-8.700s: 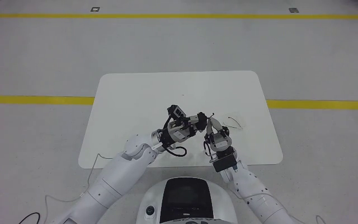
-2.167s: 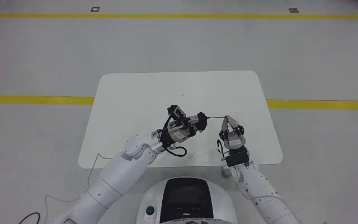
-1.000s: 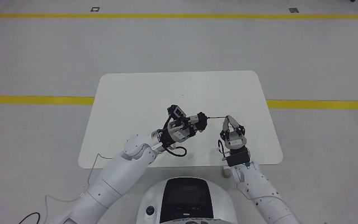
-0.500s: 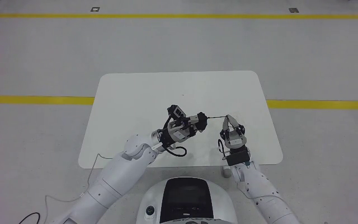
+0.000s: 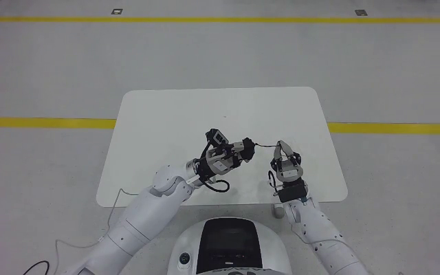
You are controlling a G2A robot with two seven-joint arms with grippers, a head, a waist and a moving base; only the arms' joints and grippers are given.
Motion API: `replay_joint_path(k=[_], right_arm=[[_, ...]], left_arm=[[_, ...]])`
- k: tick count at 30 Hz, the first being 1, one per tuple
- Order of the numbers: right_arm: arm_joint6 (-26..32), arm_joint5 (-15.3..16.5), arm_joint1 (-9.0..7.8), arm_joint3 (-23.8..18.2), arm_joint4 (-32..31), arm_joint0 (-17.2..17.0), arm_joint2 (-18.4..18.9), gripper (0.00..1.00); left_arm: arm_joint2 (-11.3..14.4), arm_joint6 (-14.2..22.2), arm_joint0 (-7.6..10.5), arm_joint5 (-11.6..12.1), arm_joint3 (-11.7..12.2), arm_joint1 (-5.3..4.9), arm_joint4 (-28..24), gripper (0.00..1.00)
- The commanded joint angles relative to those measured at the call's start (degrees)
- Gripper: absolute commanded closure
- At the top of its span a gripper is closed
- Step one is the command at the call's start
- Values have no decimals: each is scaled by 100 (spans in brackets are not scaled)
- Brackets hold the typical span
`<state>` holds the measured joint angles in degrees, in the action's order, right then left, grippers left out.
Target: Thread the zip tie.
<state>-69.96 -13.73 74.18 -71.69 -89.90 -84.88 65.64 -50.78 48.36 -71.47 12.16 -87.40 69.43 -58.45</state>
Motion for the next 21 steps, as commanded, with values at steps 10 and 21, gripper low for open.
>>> replay_joint_path(k=[10, 21], right_arm=[[-30, 26, 27, 44, 2, -25, 62, 100], [35, 536, 23, -45, 202, -97, 101, 0]], left_arm=[[0, 0, 0, 0, 0, 0, 0, 100], [0, 0, 0, 0, 0, 0, 0, 100]])
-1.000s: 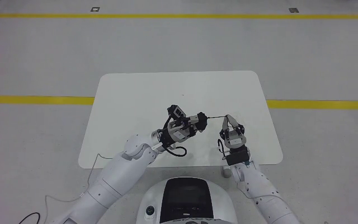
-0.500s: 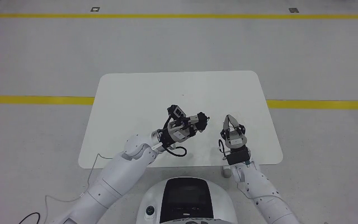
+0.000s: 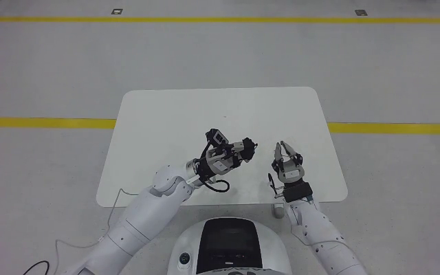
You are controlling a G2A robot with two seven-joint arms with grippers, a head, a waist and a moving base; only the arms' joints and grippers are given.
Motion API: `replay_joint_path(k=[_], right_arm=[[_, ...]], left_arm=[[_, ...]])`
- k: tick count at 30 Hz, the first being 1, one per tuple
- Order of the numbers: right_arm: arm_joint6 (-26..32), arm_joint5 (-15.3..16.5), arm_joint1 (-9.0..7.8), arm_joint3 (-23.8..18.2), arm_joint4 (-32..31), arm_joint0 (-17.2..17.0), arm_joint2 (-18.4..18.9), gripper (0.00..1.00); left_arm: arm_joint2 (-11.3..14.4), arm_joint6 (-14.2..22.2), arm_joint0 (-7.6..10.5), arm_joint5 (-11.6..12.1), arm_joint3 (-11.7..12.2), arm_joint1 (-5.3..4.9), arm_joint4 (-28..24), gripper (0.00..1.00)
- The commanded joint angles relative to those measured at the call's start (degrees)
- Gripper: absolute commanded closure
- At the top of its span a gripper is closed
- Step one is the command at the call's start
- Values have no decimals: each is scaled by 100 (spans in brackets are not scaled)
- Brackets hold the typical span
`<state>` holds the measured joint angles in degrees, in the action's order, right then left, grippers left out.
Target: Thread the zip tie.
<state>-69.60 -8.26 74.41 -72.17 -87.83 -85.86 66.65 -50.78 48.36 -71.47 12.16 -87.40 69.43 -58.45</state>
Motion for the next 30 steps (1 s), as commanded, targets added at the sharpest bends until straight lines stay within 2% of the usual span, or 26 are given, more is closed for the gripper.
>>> replay_joint_path(k=[1, 7, 9, 12, 13, 15, 17, 18, 21, 30], right_arm=[[-1, -10, 0, 2, -5, 1, -1, 0], [38, 7, 1, -5, 15, -2, 2, 0], [255, 187, -12, -79, 152, -29, 82, 0], [550, 819, -50, -161, 531, -124, 251, 0], [646, 925, -68, -180, 530, -144, 307, 0], [1039, 1340, -115, -227, 549, -193, 416, 0], [1188, 1592, -145, -316, 717, -287, 550, 0], [1379, 1825, -166, -385, 841, -344, 622, 0], [1772, 2114, -213, -541, 928, -456, 778, 0], [1772, 2114, -213, -541, 928, -456, 778, 0]], left_arm=[[0, 0, 0, 0, 0, 0, 0, 100], [0, 0, 0, 0, 0, 0, 0, 100], [-14, -163, -12, 22, -49, -7, 212, 100], [-74, -407, -70, 51, -140, -43, 732, 100], [-99, -453, -91, 32, -177, -55, 828, 100], [-188, -630, -150, -8, -242, -90, 1119, 100], [-274, -798, -239, -40, -325, -112, 1183, 100], [-339, -846, -292, -72, -376, -126, 1150, 100], [-462, -927, -391, -142, -456, -154, 1116, 100], [-462, -927, -391, -142, -456, -154, 1116, 100]])
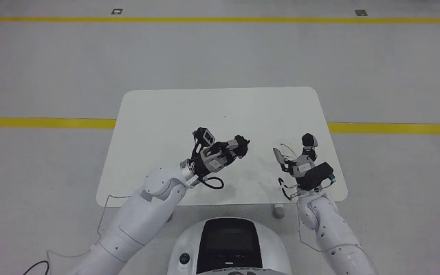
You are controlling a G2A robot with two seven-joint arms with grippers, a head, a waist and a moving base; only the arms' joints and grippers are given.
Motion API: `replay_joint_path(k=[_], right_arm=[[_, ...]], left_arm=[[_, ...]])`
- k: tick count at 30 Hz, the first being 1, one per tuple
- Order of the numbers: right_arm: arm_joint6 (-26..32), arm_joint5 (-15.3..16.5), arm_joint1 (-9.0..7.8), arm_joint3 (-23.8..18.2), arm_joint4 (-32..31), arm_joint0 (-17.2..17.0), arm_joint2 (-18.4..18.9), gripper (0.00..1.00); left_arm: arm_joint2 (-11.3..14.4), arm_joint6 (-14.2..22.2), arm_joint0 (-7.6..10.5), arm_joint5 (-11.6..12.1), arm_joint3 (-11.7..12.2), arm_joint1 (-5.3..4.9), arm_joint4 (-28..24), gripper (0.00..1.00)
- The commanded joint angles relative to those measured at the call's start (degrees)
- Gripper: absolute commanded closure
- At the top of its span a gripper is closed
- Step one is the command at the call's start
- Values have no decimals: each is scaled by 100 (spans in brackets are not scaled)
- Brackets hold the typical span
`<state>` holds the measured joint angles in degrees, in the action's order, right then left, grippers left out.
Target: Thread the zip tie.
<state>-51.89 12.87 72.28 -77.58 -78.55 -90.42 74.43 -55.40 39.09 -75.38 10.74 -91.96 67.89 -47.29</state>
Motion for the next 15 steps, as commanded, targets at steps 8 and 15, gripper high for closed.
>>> replay_joint_path(k=[8, 15], right_arm=[[0, 1, 0, 0, 0, 0, 0, 0], [0, 1, 0, 0, 0, 0, 0, 0]], left_arm=[[-3, -200, -34, -130, -66, 10, -119, 100], [-238, -424, -196, -827, -359, -8, -966, 100]])
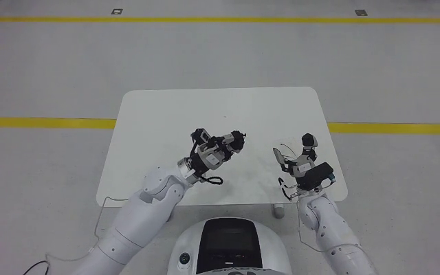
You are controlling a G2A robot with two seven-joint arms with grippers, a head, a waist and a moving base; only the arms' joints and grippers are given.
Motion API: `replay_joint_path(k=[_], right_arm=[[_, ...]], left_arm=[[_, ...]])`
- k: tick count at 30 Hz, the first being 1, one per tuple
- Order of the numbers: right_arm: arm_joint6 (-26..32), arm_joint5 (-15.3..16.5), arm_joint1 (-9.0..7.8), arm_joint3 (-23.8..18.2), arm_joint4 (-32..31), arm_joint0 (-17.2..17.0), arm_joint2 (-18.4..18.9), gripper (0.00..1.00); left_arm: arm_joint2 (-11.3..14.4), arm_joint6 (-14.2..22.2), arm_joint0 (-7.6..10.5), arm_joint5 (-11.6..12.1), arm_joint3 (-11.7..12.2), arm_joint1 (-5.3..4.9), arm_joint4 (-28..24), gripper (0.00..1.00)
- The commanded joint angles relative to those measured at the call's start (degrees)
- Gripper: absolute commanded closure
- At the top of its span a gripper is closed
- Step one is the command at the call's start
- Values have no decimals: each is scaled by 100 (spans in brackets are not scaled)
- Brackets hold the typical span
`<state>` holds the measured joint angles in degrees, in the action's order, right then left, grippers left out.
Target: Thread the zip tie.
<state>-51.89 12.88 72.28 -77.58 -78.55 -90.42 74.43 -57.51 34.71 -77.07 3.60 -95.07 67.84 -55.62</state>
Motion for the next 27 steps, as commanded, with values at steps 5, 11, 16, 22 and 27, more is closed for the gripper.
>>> replay_joint_path(k=[5, 11, 16, 22, 27], right_arm=[[0, 0, 0, 0, 0, 0, 0, 0], [0, 0, 0, 0, 0, 0, 0, 0], [0, 0, 0, 0, 0, 0, 0, 0], [0, 0, 0, 0, 0, 0, 0, 0], [0, 0, 0, 0, 0, 0, 0, 0]], left_arm=[[-98, 74, -25, -155, -119, -19, -116, 100], [-91, -39, -69, -284, -151, 3, -498, 100], [-166, -128, -45, -934, -163, 18, -1284, 100], [-209, -347, -11, -1543, -105, 12, -1606, 100], [-227, -210, 38, -1751, -38, 30, -1985, 100]])
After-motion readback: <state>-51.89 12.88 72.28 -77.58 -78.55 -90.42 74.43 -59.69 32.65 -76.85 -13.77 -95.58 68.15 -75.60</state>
